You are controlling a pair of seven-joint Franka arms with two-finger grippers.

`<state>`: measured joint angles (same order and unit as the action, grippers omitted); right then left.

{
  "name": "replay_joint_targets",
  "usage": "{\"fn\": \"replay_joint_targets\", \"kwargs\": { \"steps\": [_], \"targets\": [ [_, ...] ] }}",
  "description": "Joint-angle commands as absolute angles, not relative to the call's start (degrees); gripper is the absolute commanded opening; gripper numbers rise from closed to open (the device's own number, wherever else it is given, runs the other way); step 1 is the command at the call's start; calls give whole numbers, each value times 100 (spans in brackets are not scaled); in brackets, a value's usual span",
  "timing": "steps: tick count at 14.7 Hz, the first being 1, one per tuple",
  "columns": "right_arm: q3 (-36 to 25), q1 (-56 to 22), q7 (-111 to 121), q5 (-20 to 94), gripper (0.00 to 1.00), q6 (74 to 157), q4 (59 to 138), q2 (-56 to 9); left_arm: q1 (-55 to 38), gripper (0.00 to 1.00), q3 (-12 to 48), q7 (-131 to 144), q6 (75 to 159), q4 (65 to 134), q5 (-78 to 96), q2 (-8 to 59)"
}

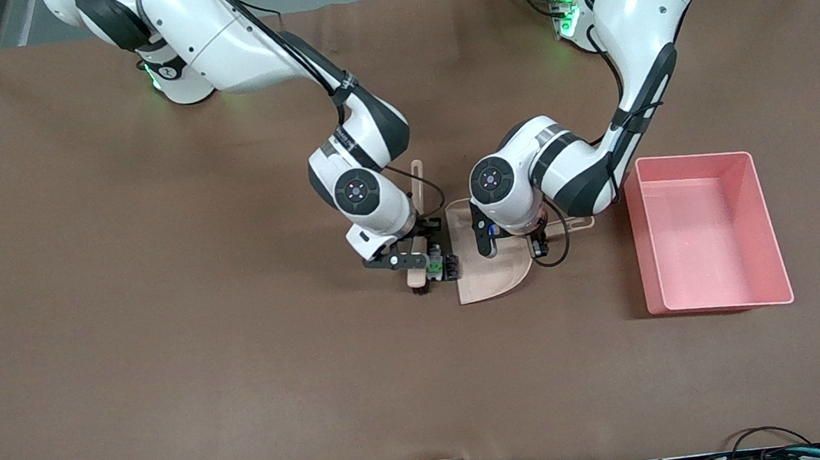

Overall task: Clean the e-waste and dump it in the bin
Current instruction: 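Sweep the switch and capacitor into the dustpan with the right gripper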

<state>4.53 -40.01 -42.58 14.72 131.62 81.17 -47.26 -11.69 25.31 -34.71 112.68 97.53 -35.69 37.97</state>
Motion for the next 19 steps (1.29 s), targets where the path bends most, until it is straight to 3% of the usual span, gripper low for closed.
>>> {"fn": "replay_joint_targets", "kwargs": {
  "steps": [1,19],
  "targets": [
    [404,-4227,-4482,1564,0,13140,7884,-4895,-1230,0,2531,-3498,11180,9633,-3744,3973],
    [413,-4597,-4641,1573,0,13131,7040,-5273,-1239,0,2531,-3480,11188,9633,-3823,4008]
  ]
}}
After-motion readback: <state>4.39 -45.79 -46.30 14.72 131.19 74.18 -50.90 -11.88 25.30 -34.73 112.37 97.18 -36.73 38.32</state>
